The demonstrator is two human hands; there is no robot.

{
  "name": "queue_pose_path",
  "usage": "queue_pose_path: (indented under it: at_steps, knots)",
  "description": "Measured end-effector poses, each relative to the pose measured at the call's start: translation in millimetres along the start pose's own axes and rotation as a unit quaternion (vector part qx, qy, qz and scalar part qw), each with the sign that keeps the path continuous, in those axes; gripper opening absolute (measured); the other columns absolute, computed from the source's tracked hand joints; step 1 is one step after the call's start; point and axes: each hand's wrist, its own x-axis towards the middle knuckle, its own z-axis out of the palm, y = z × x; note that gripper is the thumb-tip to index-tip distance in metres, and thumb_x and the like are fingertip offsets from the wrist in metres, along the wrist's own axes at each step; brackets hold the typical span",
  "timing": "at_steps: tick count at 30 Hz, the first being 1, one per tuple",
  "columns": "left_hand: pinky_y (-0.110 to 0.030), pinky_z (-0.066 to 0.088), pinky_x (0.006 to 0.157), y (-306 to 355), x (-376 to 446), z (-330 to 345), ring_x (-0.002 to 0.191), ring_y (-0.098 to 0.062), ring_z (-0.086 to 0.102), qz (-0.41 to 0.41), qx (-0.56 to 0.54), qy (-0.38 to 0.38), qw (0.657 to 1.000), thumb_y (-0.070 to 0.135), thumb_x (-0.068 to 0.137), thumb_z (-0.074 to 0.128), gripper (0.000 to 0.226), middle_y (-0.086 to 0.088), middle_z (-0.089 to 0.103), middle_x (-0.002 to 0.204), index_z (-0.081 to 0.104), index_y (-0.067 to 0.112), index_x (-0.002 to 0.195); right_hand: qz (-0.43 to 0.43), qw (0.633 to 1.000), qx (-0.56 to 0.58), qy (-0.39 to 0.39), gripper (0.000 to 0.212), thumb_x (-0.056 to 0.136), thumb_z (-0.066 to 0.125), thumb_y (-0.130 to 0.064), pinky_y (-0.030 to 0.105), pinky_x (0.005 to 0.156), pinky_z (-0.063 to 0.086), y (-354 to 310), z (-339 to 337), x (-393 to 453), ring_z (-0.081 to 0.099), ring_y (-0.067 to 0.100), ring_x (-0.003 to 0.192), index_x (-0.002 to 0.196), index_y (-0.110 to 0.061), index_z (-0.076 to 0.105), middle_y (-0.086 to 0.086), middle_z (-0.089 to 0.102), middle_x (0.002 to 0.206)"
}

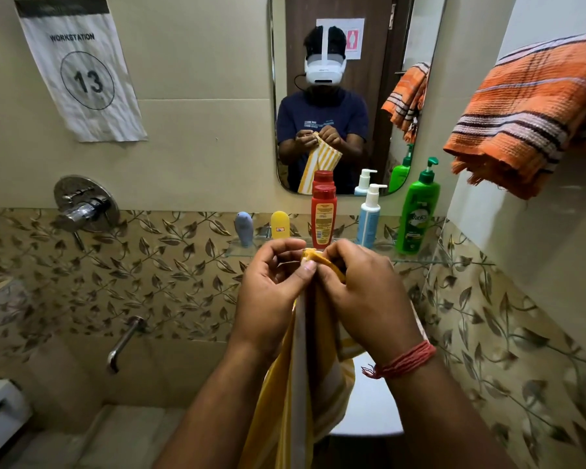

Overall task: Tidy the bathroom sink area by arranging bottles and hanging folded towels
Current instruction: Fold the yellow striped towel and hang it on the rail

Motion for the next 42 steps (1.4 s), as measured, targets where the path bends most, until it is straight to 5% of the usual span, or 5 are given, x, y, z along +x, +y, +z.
queue_pose_path:
  at_steps: [8, 16, 20, 25, 42]
  knots:
    - [-0.023, 0.057, 0.075, 8.9, 11.8, -18.8, 0.091, -0.014, 0.070, 0.030, 0.008, 0.085, 0.996, 0.012, 0.090, 0.066, 0.020, 0.000, 0.074, 0.095, 0.072, 0.026, 0.102, 0.025, 0.959, 0.014, -0.283, 0.016, 0.084, 0.071, -0.036, 0.041, 0.083, 0.050, 27.2, -19.6, -14.6, 0.056, 0.011, 0.087, 0.096, -0.028, 0.065, -0.008, 0.061, 0.091]
    - [-0.031, 0.057, 0.073, -7.2, 24.2, -22.4, 0.087, -0.017, 0.070, -0.036, 0.003, 0.158, 0.987, 0.007, 0.097, 0.060, 0.030, -0.003, 0.076, 0.098, 0.076, 0.033, 0.099, -0.166, 0.948, -0.168, -0.212, 0.017, 0.079, 0.063, -0.049, 0.040, 0.088, 0.040, -12.7, -45.4, -21.5, 0.038, 0.015, 0.103, 0.091, -0.038, 0.067, -0.009, 0.050, 0.108]
    - [-0.025, 0.059, 0.076, -2.5, 20.3, -19.8, 0.096, -0.010, 0.071, -0.020, 0.024, 0.128, 0.991, 0.008, 0.098, 0.058, 0.030, 0.000, 0.074, 0.110, 0.071, 0.032, 0.107, 0.024, 0.967, -0.204, -0.151, 0.024, 0.083, 0.051, -0.053, 0.039, 0.084, 0.049, 20.6, -68.5, -2.3, 0.039, 0.016, 0.103, 0.092, -0.034, 0.062, -0.006, 0.043, 0.108]
    - [-0.021, 0.059, 0.076, 3.5, 22.5, -16.6, 0.103, -0.013, 0.071, 0.019, 0.049, 0.149, 0.987, 0.010, 0.099, 0.059, 0.027, 0.002, 0.074, 0.109, 0.070, 0.031, 0.109, -0.014, 0.955, -0.021, -0.294, 0.011, 0.091, 0.058, -0.040, 0.018, 0.066, 0.047, 21.0, -70.8, 0.4, 0.055, 0.002, 0.077, 0.086, -0.030, 0.059, -0.012, 0.057, 0.082]
    - [-0.024, 0.057, 0.086, 33.2, 21.0, -6.2, 0.106, -0.009, 0.068, 0.108, 0.070, 0.093, 0.987, 0.011, 0.099, 0.059, 0.023, 0.005, 0.072, 0.111, 0.067, 0.022, 0.118, 0.006, 0.979, 0.178, -0.102, 0.014, 0.085, 0.065, -0.031, 0.026, 0.070, 0.059, 45.4, -98.6, 11.1, 0.070, 0.011, 0.081, 0.088, -0.017, 0.065, 0.000, 0.069, 0.082]
